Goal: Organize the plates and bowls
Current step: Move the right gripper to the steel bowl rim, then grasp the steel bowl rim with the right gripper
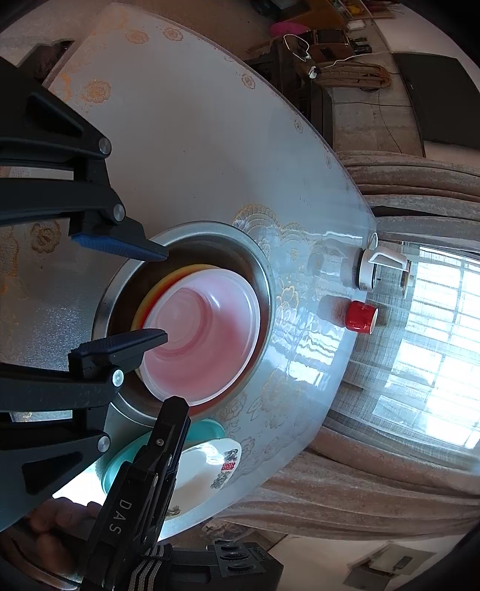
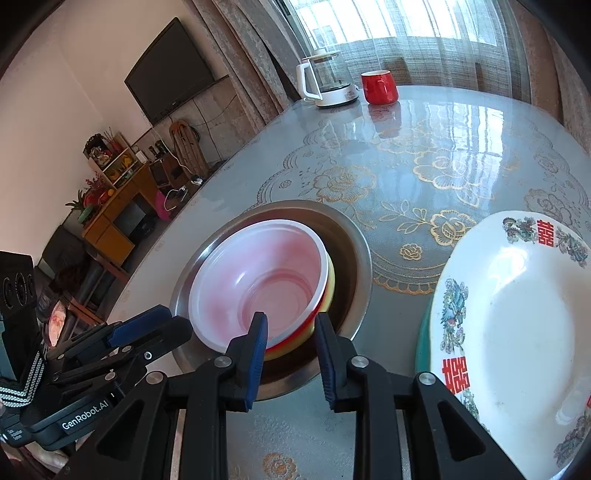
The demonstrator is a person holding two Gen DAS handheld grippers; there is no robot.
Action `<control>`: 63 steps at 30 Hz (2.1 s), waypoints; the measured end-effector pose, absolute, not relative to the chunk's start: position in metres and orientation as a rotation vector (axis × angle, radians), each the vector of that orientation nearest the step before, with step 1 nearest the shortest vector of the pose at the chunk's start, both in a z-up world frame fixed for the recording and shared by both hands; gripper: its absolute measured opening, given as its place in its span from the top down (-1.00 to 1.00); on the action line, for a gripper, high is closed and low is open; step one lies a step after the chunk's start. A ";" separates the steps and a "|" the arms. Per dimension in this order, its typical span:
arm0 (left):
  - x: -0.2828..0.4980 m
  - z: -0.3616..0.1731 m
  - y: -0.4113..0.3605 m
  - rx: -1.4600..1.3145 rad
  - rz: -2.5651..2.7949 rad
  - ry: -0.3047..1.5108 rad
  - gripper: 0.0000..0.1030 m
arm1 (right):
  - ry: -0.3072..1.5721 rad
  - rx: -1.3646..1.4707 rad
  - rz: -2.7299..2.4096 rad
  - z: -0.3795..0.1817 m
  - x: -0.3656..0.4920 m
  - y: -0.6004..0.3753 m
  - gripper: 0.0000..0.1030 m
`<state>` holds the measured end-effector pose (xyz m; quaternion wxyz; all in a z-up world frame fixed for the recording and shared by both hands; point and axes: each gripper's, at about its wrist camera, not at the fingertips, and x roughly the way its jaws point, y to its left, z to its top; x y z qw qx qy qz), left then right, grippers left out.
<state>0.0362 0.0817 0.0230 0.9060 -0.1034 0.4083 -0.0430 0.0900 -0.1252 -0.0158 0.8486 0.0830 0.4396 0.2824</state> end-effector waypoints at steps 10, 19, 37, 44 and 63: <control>0.034 0.024 0.084 -0.224 -0.086 0.838 0.25 | 0.914 0.216 0.565 -0.015 0.086 -0.144 0.49; 0.033 0.022 0.096 -0.275 -0.082 0.842 0.25 | 0.934 0.218 0.545 -0.022 0.086 -0.146 0.49; 0.033 0.020 0.119 -0.290 -0.006 0.814 0.25 | 0.886 0.216 0.577 -0.009 0.085 -0.140 0.49; 0.035 0.013 0.119 -0.242 0.037 0.819 0.25 | 0.917 0.076 0.570 -0.015 0.096 -0.110 0.60; 0.037 0.003 0.133 -0.257 0.051 0.759 0.02 | 0.911 0.023 0.501 -0.018 0.102 -0.099 0.61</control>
